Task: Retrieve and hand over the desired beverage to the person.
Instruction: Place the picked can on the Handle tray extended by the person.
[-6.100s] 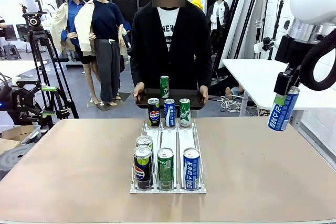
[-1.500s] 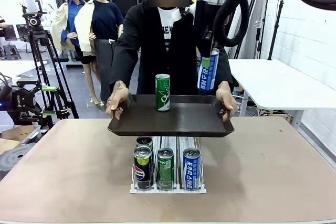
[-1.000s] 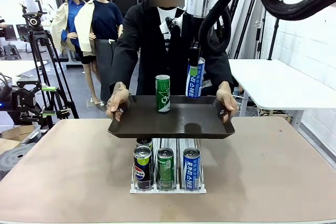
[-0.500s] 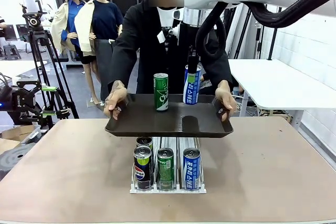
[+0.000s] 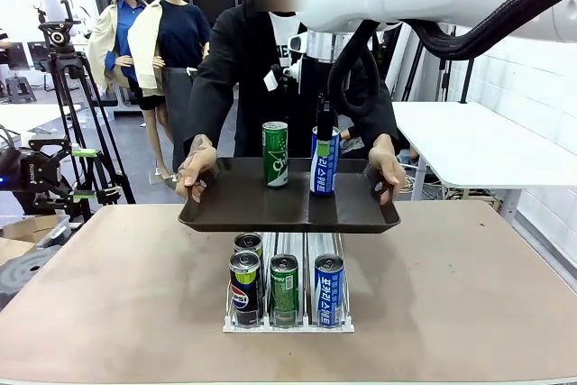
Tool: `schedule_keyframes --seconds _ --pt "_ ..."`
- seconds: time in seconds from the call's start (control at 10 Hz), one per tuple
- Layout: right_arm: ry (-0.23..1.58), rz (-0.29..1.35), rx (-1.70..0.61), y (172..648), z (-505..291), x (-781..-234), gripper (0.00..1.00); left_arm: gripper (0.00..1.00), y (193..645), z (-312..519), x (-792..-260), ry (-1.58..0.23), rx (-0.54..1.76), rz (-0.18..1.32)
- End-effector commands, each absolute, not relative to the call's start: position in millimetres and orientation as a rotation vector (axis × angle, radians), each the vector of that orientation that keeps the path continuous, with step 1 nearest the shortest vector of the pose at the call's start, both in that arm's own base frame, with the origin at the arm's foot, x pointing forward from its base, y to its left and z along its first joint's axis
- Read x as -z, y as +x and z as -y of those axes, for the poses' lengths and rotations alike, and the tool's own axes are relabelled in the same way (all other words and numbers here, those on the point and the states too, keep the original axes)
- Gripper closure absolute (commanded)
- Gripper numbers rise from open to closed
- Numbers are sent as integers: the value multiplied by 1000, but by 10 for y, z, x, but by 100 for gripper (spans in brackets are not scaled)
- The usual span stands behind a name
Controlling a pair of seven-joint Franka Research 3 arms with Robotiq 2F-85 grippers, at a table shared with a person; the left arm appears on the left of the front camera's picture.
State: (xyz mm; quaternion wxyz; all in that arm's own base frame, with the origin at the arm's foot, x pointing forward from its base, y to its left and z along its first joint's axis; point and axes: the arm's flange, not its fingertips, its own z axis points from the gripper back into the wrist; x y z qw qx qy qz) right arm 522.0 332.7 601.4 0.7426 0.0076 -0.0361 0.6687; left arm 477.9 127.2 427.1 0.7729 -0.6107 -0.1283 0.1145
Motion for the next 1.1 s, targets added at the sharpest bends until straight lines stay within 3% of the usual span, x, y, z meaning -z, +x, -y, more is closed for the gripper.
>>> schedule_keyframes --seconds 0.0,0.3,0.4,0.8,0.9,1.0 --pt "52 69 -1482 5249 -3332 -6111 100 0 4769 -1273 -4287 -1332 -243 276" --pt "80 55 -1471 5290 -3321 -6087 100 0 4769 -1273 -4287 -1332 -243 276" --pt "77 58 -1469 5286 -3310 -6111 86 0 4769 -1273 -4287 -1332 -243 276" --pt "50 92 -1465 5247 -3266 -6224 6 0 4769 -1273 -4287 -1332 -243 276" --pt "42 98 -1461 5229 -3249 -6265 0 0 4769 -1273 -4287 -1332 -243 276" --pt "41 114 -1450 5212 -3207 -6331 0 0 4769 -1273 -4287 -1332 -243 276"
